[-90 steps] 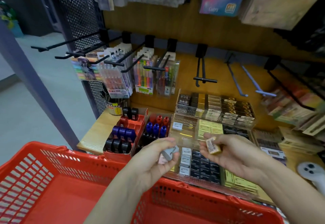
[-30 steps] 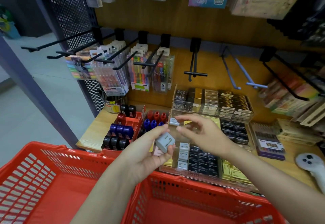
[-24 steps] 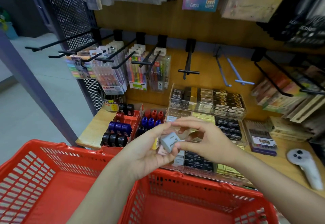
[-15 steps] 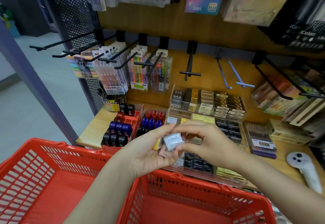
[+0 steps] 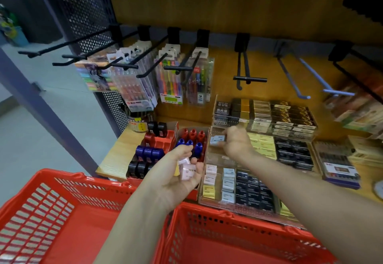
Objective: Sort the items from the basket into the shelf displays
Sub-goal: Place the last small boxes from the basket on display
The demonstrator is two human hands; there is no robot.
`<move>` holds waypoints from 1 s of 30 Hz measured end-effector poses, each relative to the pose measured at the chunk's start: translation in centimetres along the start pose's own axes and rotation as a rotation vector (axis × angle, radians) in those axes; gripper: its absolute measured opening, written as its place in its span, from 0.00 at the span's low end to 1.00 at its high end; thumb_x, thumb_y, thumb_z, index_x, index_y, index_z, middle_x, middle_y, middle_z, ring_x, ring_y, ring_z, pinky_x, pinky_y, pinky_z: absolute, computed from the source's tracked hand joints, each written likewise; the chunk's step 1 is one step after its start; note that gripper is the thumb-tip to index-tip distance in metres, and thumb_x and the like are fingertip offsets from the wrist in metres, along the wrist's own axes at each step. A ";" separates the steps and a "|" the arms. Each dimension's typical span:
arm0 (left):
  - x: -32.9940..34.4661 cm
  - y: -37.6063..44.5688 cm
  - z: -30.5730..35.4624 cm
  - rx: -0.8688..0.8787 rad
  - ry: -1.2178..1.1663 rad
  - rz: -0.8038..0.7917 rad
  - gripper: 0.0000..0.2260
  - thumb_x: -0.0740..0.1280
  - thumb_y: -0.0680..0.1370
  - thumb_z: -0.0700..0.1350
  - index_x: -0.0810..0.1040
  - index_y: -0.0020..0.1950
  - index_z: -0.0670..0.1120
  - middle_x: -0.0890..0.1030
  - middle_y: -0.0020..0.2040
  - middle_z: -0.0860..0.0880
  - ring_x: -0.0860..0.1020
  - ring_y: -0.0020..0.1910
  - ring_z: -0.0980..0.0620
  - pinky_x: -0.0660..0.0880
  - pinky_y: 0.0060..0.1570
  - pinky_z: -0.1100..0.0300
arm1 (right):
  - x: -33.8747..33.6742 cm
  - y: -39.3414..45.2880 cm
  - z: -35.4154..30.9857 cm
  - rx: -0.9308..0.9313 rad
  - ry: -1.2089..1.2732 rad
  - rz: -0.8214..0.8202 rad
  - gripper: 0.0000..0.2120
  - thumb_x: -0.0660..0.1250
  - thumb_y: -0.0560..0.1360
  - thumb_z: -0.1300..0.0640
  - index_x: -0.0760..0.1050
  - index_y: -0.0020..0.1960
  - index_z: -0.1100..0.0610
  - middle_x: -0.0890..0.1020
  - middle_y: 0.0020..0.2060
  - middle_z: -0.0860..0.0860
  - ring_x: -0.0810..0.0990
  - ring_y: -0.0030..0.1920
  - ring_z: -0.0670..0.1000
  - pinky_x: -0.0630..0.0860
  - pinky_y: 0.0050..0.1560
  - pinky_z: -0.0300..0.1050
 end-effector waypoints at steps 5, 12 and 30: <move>0.1 0.2 -0.1 0.002 0.010 -0.038 0.19 0.77 0.67 0.36 0.81 0.57 0.35 0.79 0.52 0.36 0.80 0.48 0.43 0.81 0.37 0.56 | 1.7 0.7 0.7 0.012 0.100 0.162 0.13 0.72 0.75 0.60 0.79 0.60 0.57 0.76 0.60 0.55 0.78 0.56 0.53 0.76 0.57 0.46; 0.6 -0.3 -0.2 0.016 -0.041 -0.107 0.20 0.77 0.66 0.38 0.81 0.55 0.34 0.79 0.48 0.36 0.81 0.47 0.39 0.82 0.44 0.46 | -2.8 -4.7 0.8 -0.325 0.208 0.120 0.10 0.67 0.79 0.56 0.79 0.59 0.50 0.79 0.56 0.46 0.79 0.51 0.43 0.76 0.55 0.37; 1.5 -0.8 -4.6 0.423 0.545 -0.169 0.25 0.79 0.66 0.40 0.75 0.60 0.48 0.80 0.46 0.46 0.81 0.40 0.52 0.80 0.50 0.54 | -8.7 -15.0 5.5 -0.270 0.696 0.156 0.06 0.75 0.72 0.54 0.79 0.46 0.46 0.84 0.43 0.43 0.84 0.41 0.43 0.79 0.42 0.33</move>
Point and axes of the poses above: each hand's wrist, its own y-axis towards the middle knuckle, its own x-axis out of the palm, z = x × y, the point moved 1 cm from there along y, towards the middle knuckle
